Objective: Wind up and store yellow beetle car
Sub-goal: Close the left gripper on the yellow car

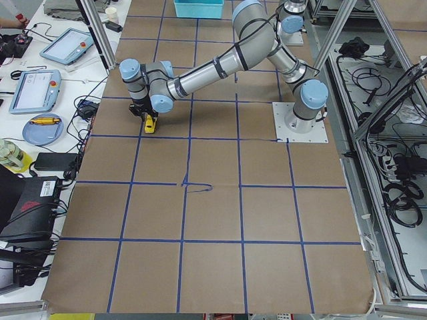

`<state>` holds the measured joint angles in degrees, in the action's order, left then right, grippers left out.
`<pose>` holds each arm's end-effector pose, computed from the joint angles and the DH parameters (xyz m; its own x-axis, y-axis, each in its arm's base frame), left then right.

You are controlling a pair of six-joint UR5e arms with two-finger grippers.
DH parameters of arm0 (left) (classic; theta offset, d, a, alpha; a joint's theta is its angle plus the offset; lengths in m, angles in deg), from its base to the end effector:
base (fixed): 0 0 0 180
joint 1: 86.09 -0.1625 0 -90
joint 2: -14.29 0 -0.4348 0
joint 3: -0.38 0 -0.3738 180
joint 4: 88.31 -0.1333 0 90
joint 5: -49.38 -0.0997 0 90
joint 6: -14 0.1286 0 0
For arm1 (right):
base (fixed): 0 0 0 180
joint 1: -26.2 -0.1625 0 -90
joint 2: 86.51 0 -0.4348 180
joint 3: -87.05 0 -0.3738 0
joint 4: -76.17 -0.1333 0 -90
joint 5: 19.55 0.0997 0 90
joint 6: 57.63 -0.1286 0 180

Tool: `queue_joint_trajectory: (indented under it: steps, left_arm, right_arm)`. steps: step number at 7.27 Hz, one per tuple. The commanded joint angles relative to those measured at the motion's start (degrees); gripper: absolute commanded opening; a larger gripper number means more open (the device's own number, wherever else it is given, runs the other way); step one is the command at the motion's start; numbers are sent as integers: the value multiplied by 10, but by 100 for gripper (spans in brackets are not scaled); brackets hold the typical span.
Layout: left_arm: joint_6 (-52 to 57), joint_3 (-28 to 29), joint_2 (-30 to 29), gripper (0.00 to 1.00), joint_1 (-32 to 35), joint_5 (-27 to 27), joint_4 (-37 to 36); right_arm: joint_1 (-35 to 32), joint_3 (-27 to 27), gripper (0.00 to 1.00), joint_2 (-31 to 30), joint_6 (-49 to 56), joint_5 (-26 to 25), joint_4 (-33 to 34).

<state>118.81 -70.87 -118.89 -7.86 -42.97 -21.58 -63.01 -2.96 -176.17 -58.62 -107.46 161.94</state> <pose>0.0246 -0.7456 0.1945 0.0529 0.9981 0.0301 0.9979 -0.0539 0.0345 0.1316 -0.4674 0.4589 -0.9988 0.0339 -0.0350 0.0310 0.9963 0.0805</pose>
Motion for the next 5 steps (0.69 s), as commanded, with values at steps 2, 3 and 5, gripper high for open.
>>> queue_joint_trajectory:
  steps: [2, 3, 5]
  left_arm:
    - [-2, -5, 2, 54, 1, 1, 1]
    - [-3, -12, 3, 54, 0, -1, 0]
    - [-2, -12, 5, 53, 0, -1, 0]
  right_arm:
    - [-5, -1, 100, -9, -3, -1, 6]
    - [-5, -2, 100, -8, -3, -2, 6]
    - [-5, -2, 100, -6, -3, -1, 6]
